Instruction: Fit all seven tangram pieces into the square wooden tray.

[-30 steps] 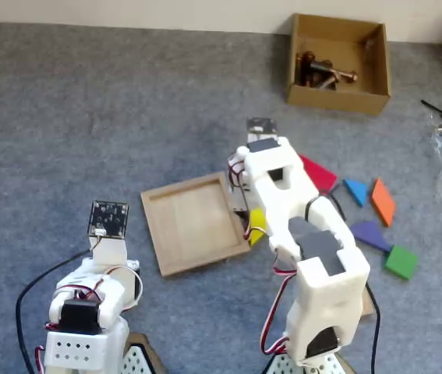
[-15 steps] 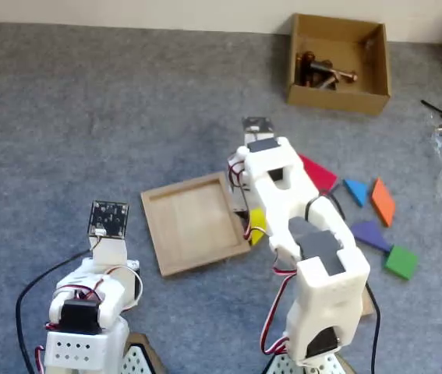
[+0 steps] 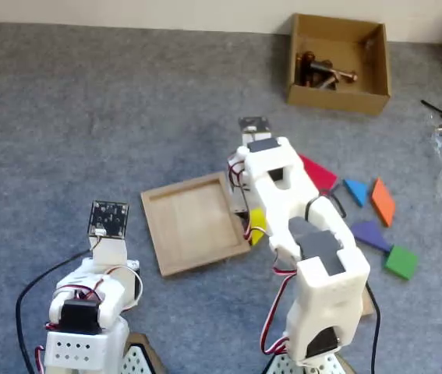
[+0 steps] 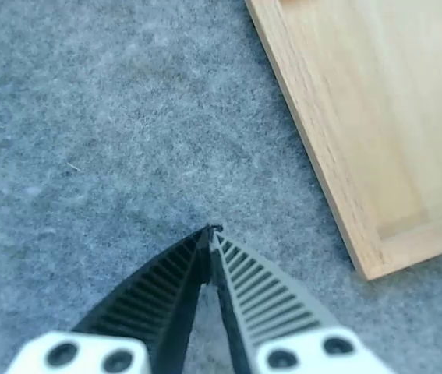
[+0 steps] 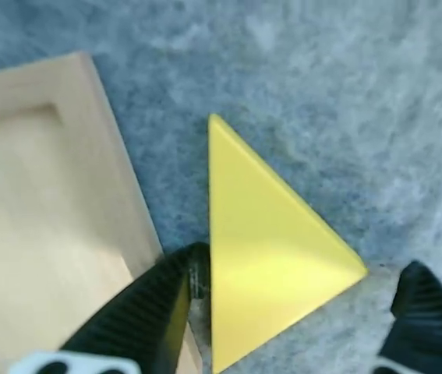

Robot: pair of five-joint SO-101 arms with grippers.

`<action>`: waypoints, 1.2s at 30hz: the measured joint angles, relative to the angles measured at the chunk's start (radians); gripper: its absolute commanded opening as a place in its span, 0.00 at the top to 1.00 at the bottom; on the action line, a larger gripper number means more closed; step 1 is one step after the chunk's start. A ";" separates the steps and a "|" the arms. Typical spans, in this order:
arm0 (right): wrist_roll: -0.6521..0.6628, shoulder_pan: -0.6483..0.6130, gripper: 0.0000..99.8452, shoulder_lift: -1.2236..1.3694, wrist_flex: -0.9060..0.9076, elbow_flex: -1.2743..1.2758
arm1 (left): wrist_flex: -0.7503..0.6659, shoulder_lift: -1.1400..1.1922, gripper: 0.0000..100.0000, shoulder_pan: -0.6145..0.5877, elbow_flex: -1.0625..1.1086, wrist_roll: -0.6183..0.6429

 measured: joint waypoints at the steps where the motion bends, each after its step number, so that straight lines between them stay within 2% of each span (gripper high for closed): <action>1: 0.000 0.000 0.64 0.000 0.000 0.000 | 0.000 0.000 0.99 0.000 0.000 0.000; 9: 0.006 -0.015 0.64 0.000 0.000 0.000 | 0.000 0.000 0.99 0.000 0.000 0.000; 14: 0.006 -0.018 0.72 0.000 -0.025 0.000 | 0.000 0.000 0.99 0.000 0.000 0.000; 31: 0.006 -0.018 0.72 0.000 -0.035 0.000 | 0.000 0.000 0.99 0.000 0.000 0.000; 36: 0.006 0.020 0.72 0.000 -0.038 0.000 | 0.000 0.000 0.99 0.000 0.000 0.000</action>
